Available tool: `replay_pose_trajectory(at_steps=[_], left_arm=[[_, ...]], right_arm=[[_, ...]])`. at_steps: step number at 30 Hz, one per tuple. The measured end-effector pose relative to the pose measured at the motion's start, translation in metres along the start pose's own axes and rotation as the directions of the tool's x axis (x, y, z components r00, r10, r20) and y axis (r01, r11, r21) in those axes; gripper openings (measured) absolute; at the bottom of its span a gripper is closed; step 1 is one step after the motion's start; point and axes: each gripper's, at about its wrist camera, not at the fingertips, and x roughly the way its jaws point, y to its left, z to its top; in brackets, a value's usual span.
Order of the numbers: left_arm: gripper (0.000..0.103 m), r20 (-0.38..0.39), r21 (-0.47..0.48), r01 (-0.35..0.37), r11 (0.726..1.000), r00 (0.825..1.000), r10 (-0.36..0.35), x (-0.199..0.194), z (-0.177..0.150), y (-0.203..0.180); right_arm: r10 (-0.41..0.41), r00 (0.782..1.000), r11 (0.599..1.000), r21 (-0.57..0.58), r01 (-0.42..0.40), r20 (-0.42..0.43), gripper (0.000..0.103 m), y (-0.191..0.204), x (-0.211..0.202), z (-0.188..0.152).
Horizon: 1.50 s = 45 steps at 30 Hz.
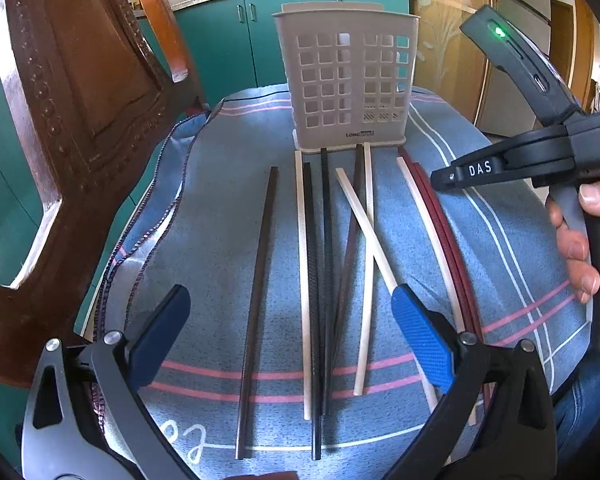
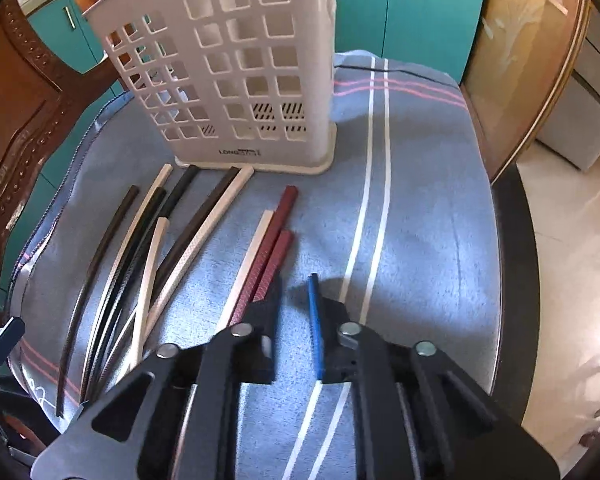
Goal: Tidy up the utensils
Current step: 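Lower both tools toward the row of chopsticks, then grasp a dark chopstick with the left tool while the right tool grasps a dark red chopstick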
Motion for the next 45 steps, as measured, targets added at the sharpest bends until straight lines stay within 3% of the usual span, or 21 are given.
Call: replay_pose_trajectory(at_steps=[4,16,17,19,22,27,30,35,39,43,44,45], left_arm=[[0.100,-0.002,-0.001,0.006,1.000,1.000,-0.006,0.002,0.001,-0.002],[0.100,0.000,0.011,0.016,1.000,1.000,-0.016,0.001,0.003,-0.011],[0.100,0.004,0.009,0.016,1.000,1.000,-0.016,0.001,0.003,-0.010],[0.100,0.015,0.013,0.003,1.000,1.000,-0.003,0.001,0.003,-0.009],[0.100,0.034,0.012,-0.035,0.999,0.999,0.035,-0.001,0.009,-0.002],[0.100,-0.002,-0.057,0.075,0.996,0.997,-0.075,-0.002,0.034,0.017],[0.100,-0.052,-0.053,0.087,0.995,0.995,-0.090,0.010,0.067,0.028],[0.099,-0.091,0.003,-0.006,1.000,0.996,0.007,0.048,0.112,0.035],[0.097,-0.080,-0.016,-0.078,0.997,0.994,0.077,0.068,0.106,0.033],[0.097,-0.085,-0.007,-0.026,1.000,0.996,0.025,0.083,0.098,0.021],[0.097,-0.094,0.002,-0.019,1.000,0.995,0.020,0.086,0.097,0.017],[0.097,-0.096,0.017,-0.014,1.000,0.995,0.016,0.089,0.097,0.014]], right_arm=[[-0.011,1.000,1.000,-0.002,0.011,0.003,0.024,0.005,0.003,0.000],[-0.013,1.000,1.000,-0.017,0.012,-0.014,0.024,0.021,0.019,-0.006],[-0.008,1.000,1.000,-0.017,0.008,-0.013,0.023,0.022,0.019,-0.007],[0.010,1.000,1.000,-0.017,-0.010,-0.014,0.008,0.022,0.019,-0.006],[0.022,1.000,1.000,-0.014,-0.022,0.001,0.002,0.024,0.015,-0.002],[0.035,0.998,0.999,0.010,-0.036,0.058,0.001,0.017,-0.002,0.009],[0.047,0.998,0.998,0.046,-0.049,0.052,0.001,0.005,-0.004,0.015],[0.146,0.989,0.985,0.096,-0.146,0.007,0.010,-0.005,0.003,0.018],[0.179,0.984,0.981,0.079,-0.177,-0.009,0.012,0.005,0.007,0.014],[0.156,0.986,0.987,0.037,-0.154,-0.063,0.013,0.023,0.022,0.007],[0.150,0.986,0.989,0.030,-0.148,-0.077,0.016,0.026,0.027,0.005],[0.157,0.984,0.987,0.021,-0.156,-0.079,0.026,0.030,0.031,0.003]])
